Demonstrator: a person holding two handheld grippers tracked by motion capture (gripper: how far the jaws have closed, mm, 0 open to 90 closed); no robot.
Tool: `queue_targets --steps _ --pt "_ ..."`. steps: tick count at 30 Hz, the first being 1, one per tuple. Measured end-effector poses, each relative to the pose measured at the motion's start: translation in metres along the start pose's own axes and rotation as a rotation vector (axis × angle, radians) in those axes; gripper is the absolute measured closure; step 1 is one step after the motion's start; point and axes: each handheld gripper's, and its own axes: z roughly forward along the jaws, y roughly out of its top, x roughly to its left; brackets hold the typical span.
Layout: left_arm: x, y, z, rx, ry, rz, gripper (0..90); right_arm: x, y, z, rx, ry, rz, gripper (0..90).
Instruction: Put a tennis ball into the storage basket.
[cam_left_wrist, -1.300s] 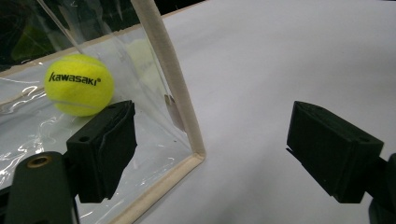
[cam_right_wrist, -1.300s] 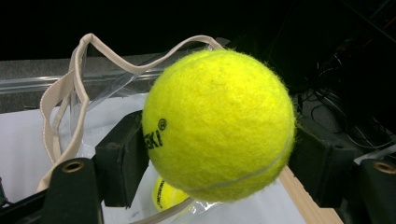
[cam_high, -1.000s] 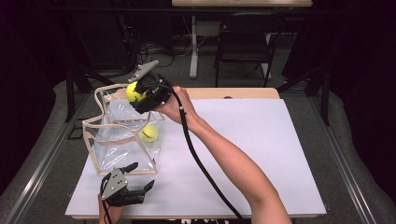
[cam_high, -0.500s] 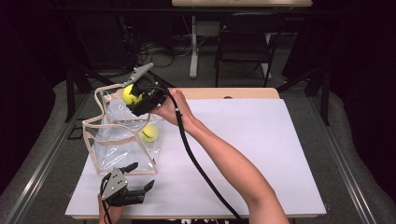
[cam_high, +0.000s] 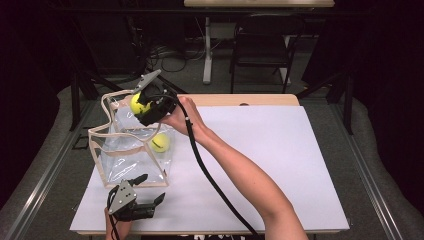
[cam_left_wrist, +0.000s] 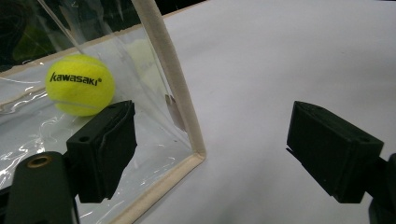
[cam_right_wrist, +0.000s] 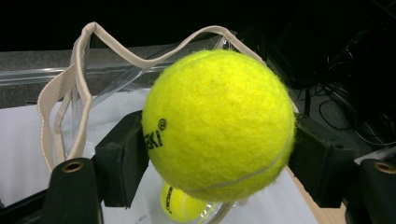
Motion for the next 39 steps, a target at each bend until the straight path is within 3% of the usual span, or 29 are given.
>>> queue_targets --steps 39 --pt "0.0 0.0 0.0 -0.002 -0.001 0.0 16.0 0.003 0.002 0.022 0.065 0.013 0.002 26.0"
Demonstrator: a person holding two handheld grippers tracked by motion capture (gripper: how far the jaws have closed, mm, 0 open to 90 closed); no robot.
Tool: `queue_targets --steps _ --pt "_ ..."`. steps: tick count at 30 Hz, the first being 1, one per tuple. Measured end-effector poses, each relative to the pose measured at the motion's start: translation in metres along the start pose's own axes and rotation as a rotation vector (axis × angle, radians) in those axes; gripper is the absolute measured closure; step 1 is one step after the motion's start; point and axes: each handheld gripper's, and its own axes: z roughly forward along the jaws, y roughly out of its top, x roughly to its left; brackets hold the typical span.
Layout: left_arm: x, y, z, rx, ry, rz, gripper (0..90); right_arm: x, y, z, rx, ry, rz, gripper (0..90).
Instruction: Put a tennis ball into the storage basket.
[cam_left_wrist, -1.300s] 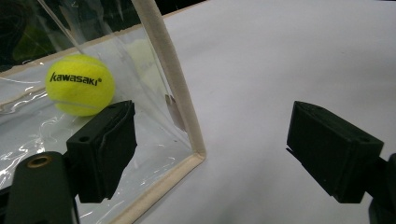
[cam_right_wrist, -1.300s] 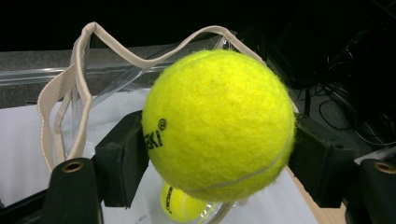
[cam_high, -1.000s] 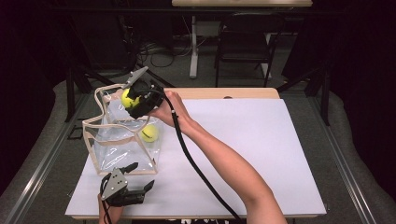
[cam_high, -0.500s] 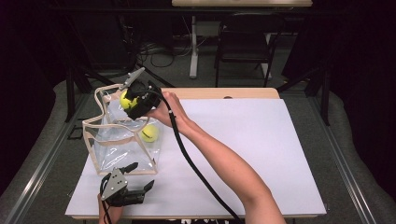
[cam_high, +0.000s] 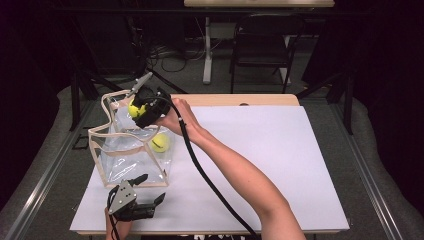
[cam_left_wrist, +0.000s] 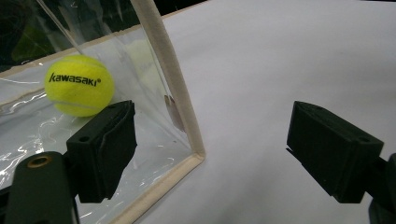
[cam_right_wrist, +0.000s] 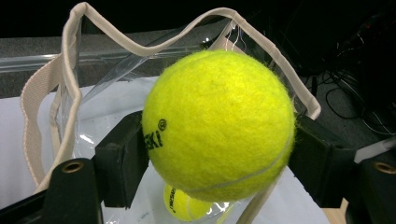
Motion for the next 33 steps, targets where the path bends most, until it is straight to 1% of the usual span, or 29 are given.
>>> queue_targets --steps 7,13,22,29,31,33 --pt "0.0 0.0 0.0 0.002 0.0 0.006 16.0 0.0 0.001 0.003 0.018 0.002 -0.005 25.9" --pt "0.0 0.0 0.0 -0.001 0.0 -0.002 16.0 0.0 0.001 0.007 0.031 0.001 -0.004 25.9" --pt "0.0 0.0 0.0 0.0 -0.003 0.001 15.9 0.0 0.003 0.012 0.046 0.001 -0.006 25.8" --pt "0.0 0.0 0.0 -0.001 -0.003 0.003 15.9 0.0 0.002 0.016 0.06 0.009 -0.006 25.7" --pt "0.0 0.0 0.0 0.0 -0.002 0.003 16.0 0.001 0.002 0.016 0.066 0.012 -0.005 25.0" --pt "0.0 0.0 0.0 -0.001 -0.003 0.001 15.9 0.001 0.002 0.017 0.072 0.011 0.0 20.9"
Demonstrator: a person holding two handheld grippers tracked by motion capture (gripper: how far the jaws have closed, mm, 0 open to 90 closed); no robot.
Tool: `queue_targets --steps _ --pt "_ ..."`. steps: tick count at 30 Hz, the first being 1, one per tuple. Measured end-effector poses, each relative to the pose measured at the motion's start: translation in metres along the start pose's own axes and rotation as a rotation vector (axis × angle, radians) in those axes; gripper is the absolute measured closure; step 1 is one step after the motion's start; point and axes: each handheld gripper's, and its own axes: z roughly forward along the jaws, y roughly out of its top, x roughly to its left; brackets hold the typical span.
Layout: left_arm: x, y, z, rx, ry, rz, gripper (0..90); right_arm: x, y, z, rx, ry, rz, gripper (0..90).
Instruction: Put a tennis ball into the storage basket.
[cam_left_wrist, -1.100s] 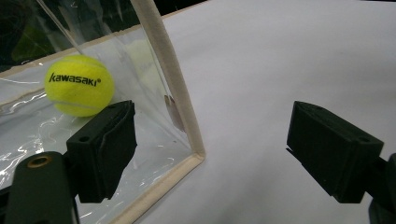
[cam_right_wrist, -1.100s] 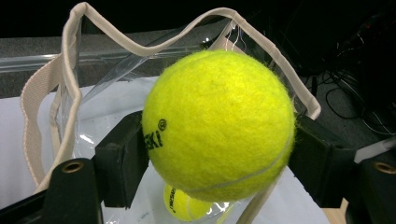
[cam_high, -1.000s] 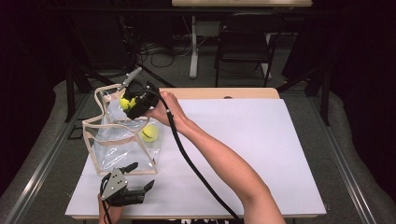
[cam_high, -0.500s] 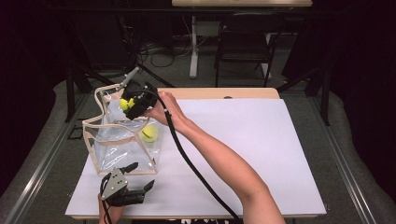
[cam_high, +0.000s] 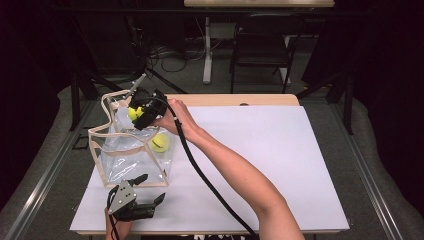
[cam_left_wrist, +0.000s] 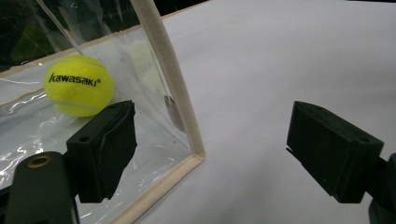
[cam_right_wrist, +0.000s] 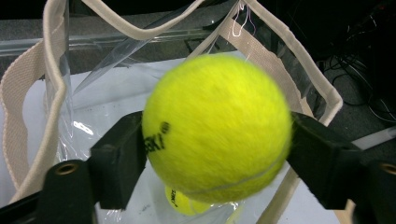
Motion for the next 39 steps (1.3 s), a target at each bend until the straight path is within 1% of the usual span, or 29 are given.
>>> queue_targets --steps 2,3,5,9,11,14,17,21,26,33,39 --pt "0.0 0.0 0.0 -0.002 0.001 -0.003 15.9 -0.002 -0.001 -0.002 -0.015 0.014 0.017 15.2" --pt "0.0 0.0 0.0 0.0 0.001 -0.004 15.9 -0.003 -0.001 -0.004 -0.019 0.016 0.02 14.5" --pt "0.0 0.0 0.0 0.003 0.002 0.0 15.9 -0.004 -0.002 -0.009 -0.036 0.022 0.033 9.5" --pt "0.0 0.0 0.0 0.004 -0.001 0.002 15.9 -0.005 -0.005 -0.019 -0.062 0.046 0.04 4.8" --pt "0.0 0.0 0.0 0.004 -0.001 0.002 15.9 -0.006 -0.008 -0.023 -0.071 0.066 0.044 3.1" --pt "0.0 0.0 0.001 0.005 -0.001 0.004 15.9 -0.008 -0.013 -0.03 -0.084 0.076 0.047 0.7" --pt "0.0 0.0 0.001 0.006 -0.001 0.003 15.9 -0.01 -0.018 -0.036 -0.094 0.089 0.054 0.0" --pt "0.0 0.0 0.001 0.007 -0.003 0.007 16.0 -0.012 -0.024 -0.044 -0.11 0.089 0.064 0.0" --pt "0.0 0.0 0.001 0.006 -0.002 0.005 16.0 -0.015 -0.032 -0.053 -0.114 0.081 0.062 0.0" --pt "-0.001 0.0 0.001 0.006 -0.003 0.007 15.9 -0.019 -0.045 -0.065 -0.121 0.072 0.074 0.0" --pt "-0.001 0.001 0.001 0.004 -0.002 0.006 15.9 -0.023 -0.06 -0.071 -0.113 0.059 0.088 0.0"
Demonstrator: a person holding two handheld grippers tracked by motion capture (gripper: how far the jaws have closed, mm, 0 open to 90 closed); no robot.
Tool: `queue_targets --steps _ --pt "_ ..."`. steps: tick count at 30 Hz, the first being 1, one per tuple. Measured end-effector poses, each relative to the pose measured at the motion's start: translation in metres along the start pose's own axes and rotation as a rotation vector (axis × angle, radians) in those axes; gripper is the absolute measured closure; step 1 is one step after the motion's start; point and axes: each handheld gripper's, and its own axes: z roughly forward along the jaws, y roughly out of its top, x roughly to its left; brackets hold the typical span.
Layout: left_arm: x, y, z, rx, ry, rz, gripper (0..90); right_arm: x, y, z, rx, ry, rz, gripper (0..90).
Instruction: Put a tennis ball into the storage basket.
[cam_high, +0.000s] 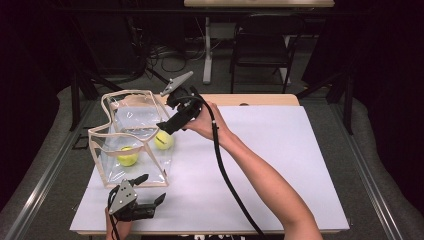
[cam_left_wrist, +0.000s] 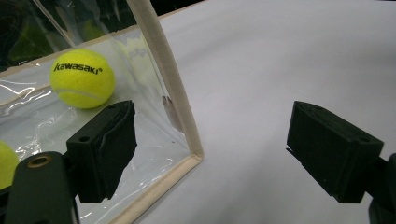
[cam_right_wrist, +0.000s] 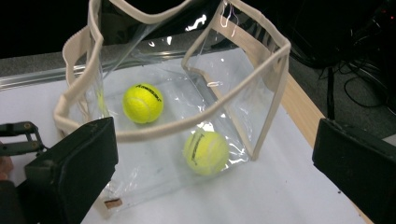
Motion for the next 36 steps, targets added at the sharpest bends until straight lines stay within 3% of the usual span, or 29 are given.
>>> queue_targets --steps 19,36 --pt "0.0 0.0 0.001 0.002 -0.001 -0.007 15.9 -0.009 -0.041 -0.013 0.04 -0.031 0.029 0.0" --pt "-0.001 0.003 0.005 0.004 -0.006 0.0 15.9 -0.011 -0.076 -0.028 0.041 -0.054 0.048 0.2"
